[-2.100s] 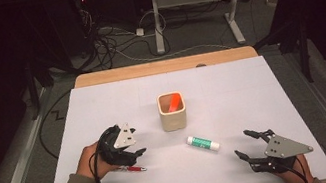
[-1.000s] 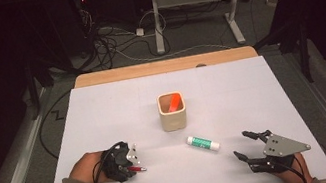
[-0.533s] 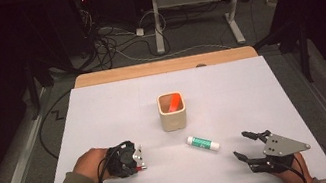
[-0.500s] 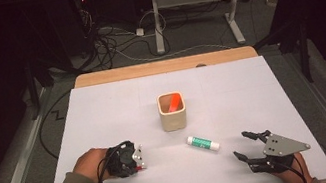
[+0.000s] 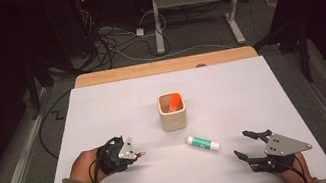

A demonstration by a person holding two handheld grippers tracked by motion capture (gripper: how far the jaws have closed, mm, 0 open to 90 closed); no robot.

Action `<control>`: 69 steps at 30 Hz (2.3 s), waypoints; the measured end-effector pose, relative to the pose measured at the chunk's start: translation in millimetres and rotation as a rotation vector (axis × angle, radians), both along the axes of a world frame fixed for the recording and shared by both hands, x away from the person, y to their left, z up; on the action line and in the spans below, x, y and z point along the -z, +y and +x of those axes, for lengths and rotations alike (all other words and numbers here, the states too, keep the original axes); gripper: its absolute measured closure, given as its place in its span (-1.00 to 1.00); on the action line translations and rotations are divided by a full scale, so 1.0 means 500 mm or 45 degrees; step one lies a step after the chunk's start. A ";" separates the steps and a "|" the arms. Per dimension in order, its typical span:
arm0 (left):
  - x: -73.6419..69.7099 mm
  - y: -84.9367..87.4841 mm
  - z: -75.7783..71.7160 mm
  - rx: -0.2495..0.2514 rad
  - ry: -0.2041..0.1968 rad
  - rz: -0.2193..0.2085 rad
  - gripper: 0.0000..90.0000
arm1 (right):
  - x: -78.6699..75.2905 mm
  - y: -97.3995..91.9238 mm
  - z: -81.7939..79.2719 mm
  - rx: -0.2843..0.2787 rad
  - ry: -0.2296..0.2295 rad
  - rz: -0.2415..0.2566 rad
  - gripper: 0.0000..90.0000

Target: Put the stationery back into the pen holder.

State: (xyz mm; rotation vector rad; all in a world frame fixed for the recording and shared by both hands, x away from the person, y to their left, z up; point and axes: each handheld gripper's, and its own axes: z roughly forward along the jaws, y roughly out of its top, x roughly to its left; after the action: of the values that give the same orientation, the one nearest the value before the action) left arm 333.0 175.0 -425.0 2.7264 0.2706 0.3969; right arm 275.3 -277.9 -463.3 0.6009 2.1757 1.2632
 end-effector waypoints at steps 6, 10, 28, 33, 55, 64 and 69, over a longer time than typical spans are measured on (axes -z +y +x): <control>-0.006 0.023 -0.003 -0.088 -0.082 -0.170 0.72 | 0.000 -0.001 0.000 0.002 -0.001 0.002 -0.25; -0.010 0.031 -0.006 -0.138 -0.126 -0.242 0.72 | -0.001 -0.002 0.001 0.004 0.001 0.007 -0.25; -0.022 0.062 -0.023 -0.315 -0.351 -0.554 0.72 | -0.001 -0.004 0.001 0.010 -0.006 0.013 -0.25; -0.027 0.061 -0.021 -0.346 -0.391 -0.654 0.72 | -0.002 -0.004 0.000 0.011 -0.011 0.013 -0.25; -0.011 0.059 -0.017 -0.458 -0.418 -1.073 0.72 | -0.003 -0.003 -0.003 0.018 -0.031 0.000 -0.25; -0.015 0.038 -0.001 -0.448 -0.413 -1.156 0.72 | -0.005 -0.004 -0.002 0.021 -0.042 0.001 -0.25; -0.027 0.021 0.012 -0.433 -0.418 -1.224 0.72 | -0.005 -0.005 -0.002 0.038 -0.040 0.006 -0.27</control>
State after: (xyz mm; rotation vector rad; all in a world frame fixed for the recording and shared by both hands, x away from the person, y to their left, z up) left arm 338.9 185.6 -411.5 1.6487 0.6382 0.6010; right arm 274.2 -280.5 -460.9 0.6090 2.1307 1.2542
